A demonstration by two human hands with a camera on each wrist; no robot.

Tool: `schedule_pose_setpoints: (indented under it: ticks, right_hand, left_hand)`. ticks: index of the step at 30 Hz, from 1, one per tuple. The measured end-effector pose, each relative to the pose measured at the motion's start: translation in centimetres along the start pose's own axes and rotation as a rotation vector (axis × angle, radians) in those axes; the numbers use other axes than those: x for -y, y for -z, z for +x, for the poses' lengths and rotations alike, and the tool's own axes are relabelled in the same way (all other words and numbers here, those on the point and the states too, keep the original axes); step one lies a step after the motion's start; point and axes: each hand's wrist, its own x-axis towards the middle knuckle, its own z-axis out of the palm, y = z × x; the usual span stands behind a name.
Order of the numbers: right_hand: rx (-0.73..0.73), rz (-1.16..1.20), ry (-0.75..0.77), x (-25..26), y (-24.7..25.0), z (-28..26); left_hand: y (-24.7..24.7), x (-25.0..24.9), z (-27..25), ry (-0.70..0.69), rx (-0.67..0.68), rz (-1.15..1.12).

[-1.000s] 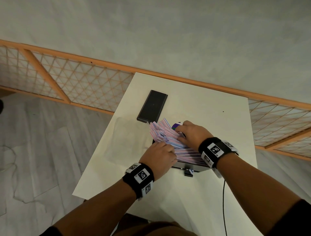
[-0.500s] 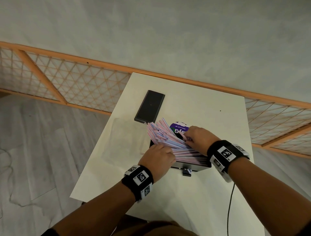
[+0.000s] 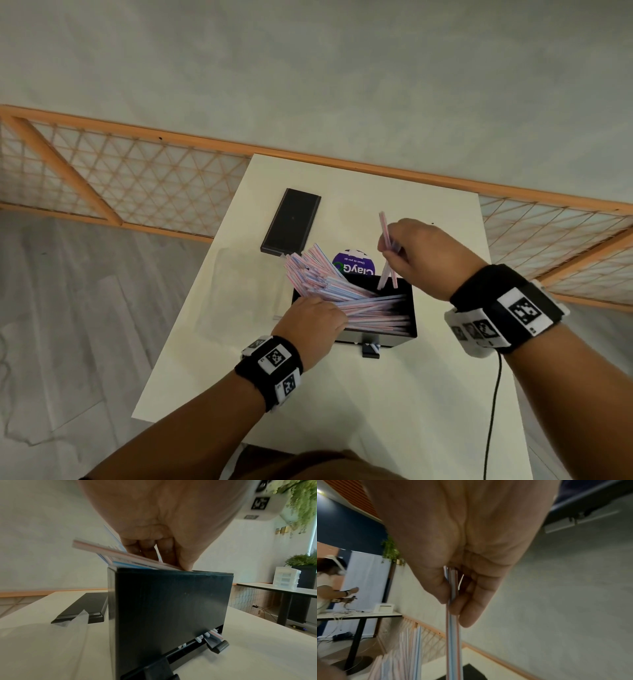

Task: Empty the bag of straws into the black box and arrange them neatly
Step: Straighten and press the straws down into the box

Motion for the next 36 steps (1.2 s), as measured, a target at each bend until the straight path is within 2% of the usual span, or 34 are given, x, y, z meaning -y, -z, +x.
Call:
schedule_pose_setpoints:
  ticks: [4,9,12,16,18,23,25,28,30,33,36]
  right_hand:
    - [0.053,-0.048,0.064,2.7,1.1,0.1]
    - [0.298,-0.223,0.028,4.7,-3.3,1.6]
    - [0.387,-0.225,0.030,5.3,-6.5,2.1]
    - [0.367,-0.159,0.121,4.4,-10.2,2.6]
    - [0.333,-0.161,0.159,4.0,-11.1,2.3]
    - [0.244,-0.061,0.042,2.0,-9.6,0.0]
    - [0.272,-0.071,0.019,1.0,-9.7,-1.2]
    - [0.332,-0.084,0.028,0.2,-11.4,-2.4]
    - [0.323,-0.062,0.032,0.2,-12.4,-2.9]
    - [0.288,-0.042,0.022,0.3,-12.8,-3.0]
    - [0.222,-0.044,-0.009,-0.2,-12.5,-3.1]
  left_hand:
    - [0.1,-0.3,0.5,0.025,-0.033,0.018]
    - [0.0,-0.7,0.7,0.041,-0.143,0.009]
    - [0.5,-0.7,-0.2,0.065,-0.147,-0.017]
    - [1.9,-0.6,-2.8,0.053,-0.210,-0.153]
    - [2.6,-0.3,-4.1,0.095,-0.233,-0.177]
    - [4.1,0.8,-6.0,0.380,-0.324,-0.273]
    - [4.1,1.6,-6.3,0.505,-0.285,-0.322]
    - [3.3,2.6,-6.1,0.621,-0.095,-0.484]
    - [2.8,2.7,-5.4,0.623,-0.067,-0.528]
    - [3.0,2.2,-4.3,0.622,-0.151,-0.488]
    - [3.3,1.7,-3.3,0.508,-0.148,-0.383]
